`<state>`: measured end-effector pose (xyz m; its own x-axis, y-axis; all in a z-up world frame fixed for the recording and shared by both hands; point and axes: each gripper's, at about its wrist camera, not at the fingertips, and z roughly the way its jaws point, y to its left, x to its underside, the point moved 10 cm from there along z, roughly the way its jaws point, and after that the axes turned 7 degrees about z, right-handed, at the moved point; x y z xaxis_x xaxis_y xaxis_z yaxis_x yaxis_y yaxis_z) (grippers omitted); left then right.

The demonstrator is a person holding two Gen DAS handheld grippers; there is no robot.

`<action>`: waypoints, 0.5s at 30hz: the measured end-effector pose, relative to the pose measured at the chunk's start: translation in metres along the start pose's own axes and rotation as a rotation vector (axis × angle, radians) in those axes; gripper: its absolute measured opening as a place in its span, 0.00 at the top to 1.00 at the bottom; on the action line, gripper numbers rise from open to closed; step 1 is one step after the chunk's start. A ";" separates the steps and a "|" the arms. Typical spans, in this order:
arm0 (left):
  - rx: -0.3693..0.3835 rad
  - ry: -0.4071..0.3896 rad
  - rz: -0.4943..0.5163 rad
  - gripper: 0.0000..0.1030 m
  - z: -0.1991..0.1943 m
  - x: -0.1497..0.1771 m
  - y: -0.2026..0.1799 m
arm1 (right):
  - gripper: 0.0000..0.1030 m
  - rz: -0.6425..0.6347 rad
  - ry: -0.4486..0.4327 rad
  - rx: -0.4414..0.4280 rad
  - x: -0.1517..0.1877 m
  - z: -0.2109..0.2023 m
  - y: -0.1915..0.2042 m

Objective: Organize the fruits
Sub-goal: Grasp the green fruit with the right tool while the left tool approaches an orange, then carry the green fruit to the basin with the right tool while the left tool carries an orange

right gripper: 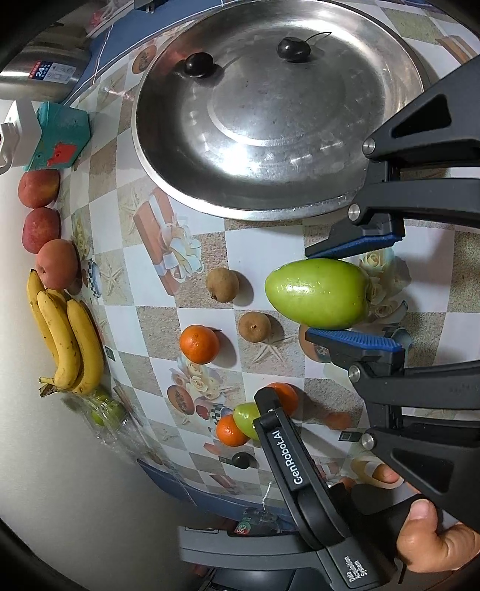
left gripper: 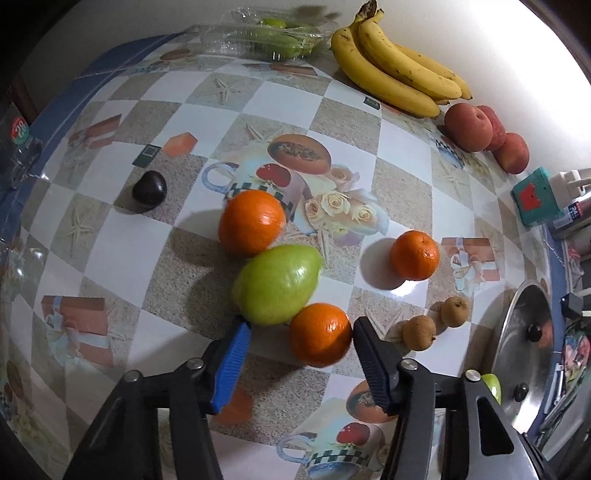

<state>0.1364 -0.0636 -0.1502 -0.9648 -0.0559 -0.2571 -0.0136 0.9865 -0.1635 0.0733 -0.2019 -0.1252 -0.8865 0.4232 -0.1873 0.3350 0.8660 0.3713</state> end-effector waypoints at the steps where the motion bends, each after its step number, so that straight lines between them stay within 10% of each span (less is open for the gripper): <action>1: 0.006 0.003 -0.003 0.46 0.002 0.000 -0.001 | 0.63 0.000 0.000 -0.001 0.000 0.000 0.000; 5: 0.062 0.023 -0.029 0.61 0.005 0.004 -0.006 | 0.63 0.002 0.003 -0.001 0.001 0.000 0.000; 15: 0.093 0.025 -0.035 0.62 -0.001 0.006 -0.010 | 0.63 0.007 0.012 -0.004 0.000 0.001 -0.003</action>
<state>0.1309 -0.0738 -0.1494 -0.9704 -0.0850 -0.2262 -0.0240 0.9654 -0.2596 0.0724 -0.2044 -0.1271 -0.8878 0.4261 -0.1740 0.3400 0.8620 0.3760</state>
